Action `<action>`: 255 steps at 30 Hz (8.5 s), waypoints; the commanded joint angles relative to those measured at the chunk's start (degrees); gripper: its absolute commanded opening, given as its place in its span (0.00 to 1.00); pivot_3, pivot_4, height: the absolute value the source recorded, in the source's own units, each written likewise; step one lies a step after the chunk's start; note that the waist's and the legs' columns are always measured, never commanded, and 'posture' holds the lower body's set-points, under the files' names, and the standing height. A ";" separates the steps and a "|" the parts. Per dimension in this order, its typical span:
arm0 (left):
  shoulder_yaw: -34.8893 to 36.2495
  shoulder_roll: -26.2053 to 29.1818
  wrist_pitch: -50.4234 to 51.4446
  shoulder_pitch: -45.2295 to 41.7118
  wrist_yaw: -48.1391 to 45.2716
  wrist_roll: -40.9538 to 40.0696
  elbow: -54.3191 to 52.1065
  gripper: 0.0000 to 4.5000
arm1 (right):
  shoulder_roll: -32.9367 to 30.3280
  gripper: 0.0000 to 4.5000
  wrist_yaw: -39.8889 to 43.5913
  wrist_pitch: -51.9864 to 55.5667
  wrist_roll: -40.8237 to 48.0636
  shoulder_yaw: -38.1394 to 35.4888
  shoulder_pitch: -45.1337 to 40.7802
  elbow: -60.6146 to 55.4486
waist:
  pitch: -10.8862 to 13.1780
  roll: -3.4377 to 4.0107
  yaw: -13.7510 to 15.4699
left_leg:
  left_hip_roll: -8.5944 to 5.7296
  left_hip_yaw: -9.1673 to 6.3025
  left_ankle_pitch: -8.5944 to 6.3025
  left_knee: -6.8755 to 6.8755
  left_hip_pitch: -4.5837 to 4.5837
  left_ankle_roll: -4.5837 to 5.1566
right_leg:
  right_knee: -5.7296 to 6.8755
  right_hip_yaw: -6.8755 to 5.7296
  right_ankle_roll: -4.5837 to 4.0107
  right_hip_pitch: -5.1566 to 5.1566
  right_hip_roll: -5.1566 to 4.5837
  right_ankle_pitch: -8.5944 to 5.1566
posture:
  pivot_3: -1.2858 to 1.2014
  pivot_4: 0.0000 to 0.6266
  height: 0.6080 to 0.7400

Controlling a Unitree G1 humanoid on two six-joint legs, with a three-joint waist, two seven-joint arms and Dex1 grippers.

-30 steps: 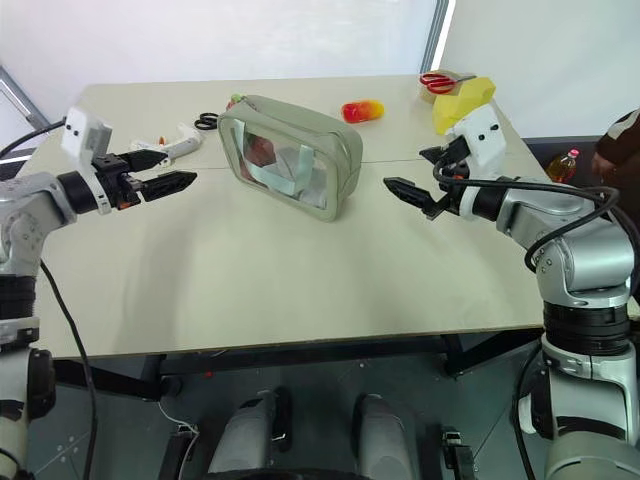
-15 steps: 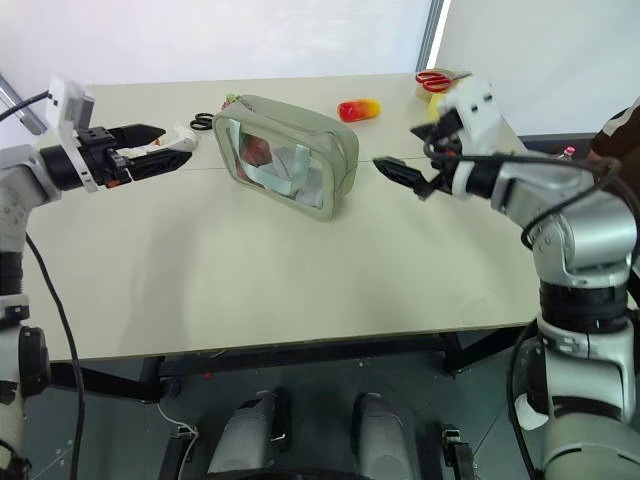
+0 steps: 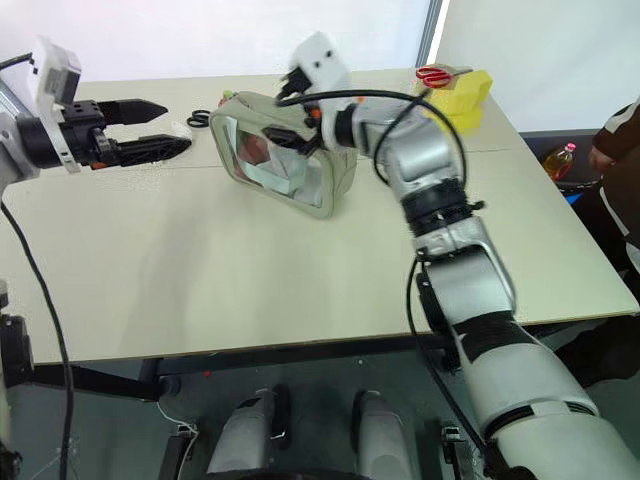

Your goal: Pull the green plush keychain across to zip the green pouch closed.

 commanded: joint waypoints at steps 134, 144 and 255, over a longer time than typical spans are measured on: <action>-3.24 -0.59 -18.63 -1.30 -0.44 12.26 25.49 1.00 | -15.40 0.02 32.65 -7.50 -1.23 1.65 20.08 -28.19 | -0.03 -0.07 0.32 | 0.02 0.03 0.08 0.03 0.63 -0.23 | 0.23 0.06 -0.31 0.46 0.02 -0.08 | 0.52 0.24 1.00; -3.83 -1.74 -19.93 -1.25 -3.24 13.08 25.41 0.82 | -15.26 0.00 32.42 -7.38 -1.51 1.75 20.09 -28.66 | -0.03 -0.07 0.18 | 0.03 0.03 0.09 0.03 0.66 -0.21 | 0.24 0.07 -0.29 0.47 0.02 -0.08 | 0.52 0.24 1.00; -4.43 2.63 -13.04 14.04 -3.30 9.82 -2.54 0.00 | 3.37 0.81 20.93 -17.55 -6.18 3.28 4.89 -9.93 | -0.04 -0.06 0.23 | 0.05 0.07 0.02 -0.08 0.68 -0.33 | 0.12 0.10 -0.39 0.48 0.03 -0.08 | 0.52 0.24 1.00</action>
